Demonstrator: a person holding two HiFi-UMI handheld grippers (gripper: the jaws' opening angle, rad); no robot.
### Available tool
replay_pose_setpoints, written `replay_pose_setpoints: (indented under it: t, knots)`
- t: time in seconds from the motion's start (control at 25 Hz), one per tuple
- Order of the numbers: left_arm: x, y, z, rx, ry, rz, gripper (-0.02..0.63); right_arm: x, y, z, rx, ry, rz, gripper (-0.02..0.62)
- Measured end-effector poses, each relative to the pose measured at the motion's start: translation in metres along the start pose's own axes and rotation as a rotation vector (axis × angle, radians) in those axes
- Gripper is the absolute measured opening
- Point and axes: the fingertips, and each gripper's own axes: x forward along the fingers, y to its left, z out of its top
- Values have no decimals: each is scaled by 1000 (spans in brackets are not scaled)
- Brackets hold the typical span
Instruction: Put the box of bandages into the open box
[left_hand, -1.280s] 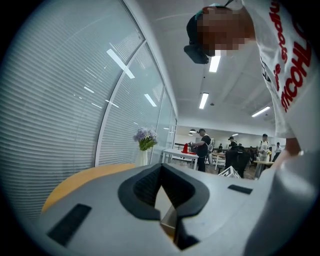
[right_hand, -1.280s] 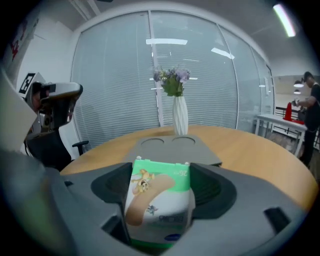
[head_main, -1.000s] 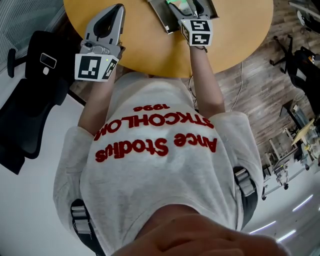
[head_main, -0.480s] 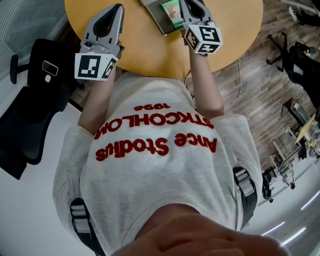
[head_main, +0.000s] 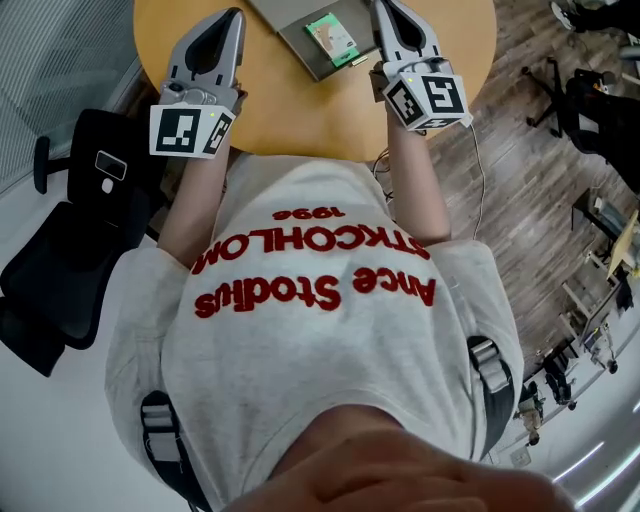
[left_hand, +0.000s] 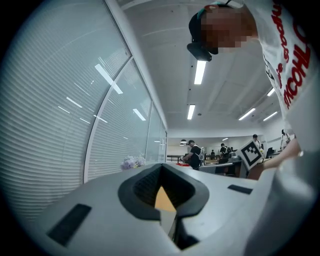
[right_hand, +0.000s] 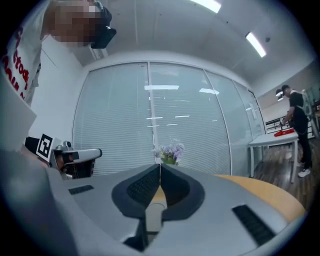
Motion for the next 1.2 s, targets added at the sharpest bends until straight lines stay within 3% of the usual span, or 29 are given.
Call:
replay_pose_setpoints:
  t: [0.32, 1.2]
  knots:
    - [2, -19, 20, 32, -19, -28, 6, -40, 3, 44, -41, -91, -16, 9]
    - [-8, -24, 25, 38, -37, -27, 6, -67, 13, 66, -47, -156, -24, 9]
